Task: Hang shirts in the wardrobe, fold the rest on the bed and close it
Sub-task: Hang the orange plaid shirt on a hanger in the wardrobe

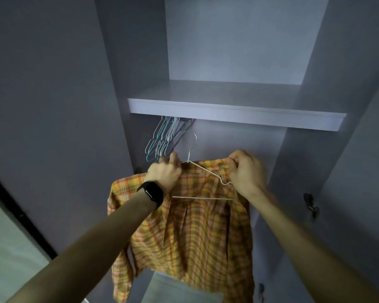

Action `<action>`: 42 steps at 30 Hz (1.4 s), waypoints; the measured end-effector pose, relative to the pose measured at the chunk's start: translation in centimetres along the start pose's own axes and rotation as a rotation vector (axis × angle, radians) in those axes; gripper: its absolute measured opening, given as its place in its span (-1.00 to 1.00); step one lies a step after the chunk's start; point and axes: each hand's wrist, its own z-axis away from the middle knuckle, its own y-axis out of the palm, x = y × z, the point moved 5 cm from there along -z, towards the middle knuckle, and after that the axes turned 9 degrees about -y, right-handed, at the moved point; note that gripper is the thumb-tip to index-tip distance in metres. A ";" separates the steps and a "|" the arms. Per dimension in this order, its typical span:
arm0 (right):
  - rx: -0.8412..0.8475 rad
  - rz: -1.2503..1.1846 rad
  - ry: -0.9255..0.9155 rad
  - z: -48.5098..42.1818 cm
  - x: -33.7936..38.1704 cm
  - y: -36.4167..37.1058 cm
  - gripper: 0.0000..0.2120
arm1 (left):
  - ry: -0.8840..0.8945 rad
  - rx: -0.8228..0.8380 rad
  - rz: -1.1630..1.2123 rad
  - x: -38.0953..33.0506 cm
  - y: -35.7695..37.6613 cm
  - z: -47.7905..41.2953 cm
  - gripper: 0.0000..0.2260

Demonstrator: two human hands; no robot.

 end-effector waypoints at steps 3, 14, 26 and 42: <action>0.035 -0.061 0.023 1.7 1.0 1.9 -0.87 | 0.000 0.022 0.005 -0.5 0.2 -0.1 -0.63; 0.151 0.153 -0.007 3.9 0.7 4.8 -0.86 | -0.104 0.104 0.175 -1.0 0.0 -0.6 -0.75; 0.154 -0.067 -0.058 7.6 1.7 8.2 -0.73 | -0.143 0.125 0.548 -1.7 2.7 1.2 -0.75; 0.381 -0.277 -0.196 2.4 -1.5 6.2 -0.74 | -0.148 -0.225 0.927 2.3 2.8 3.2 -0.81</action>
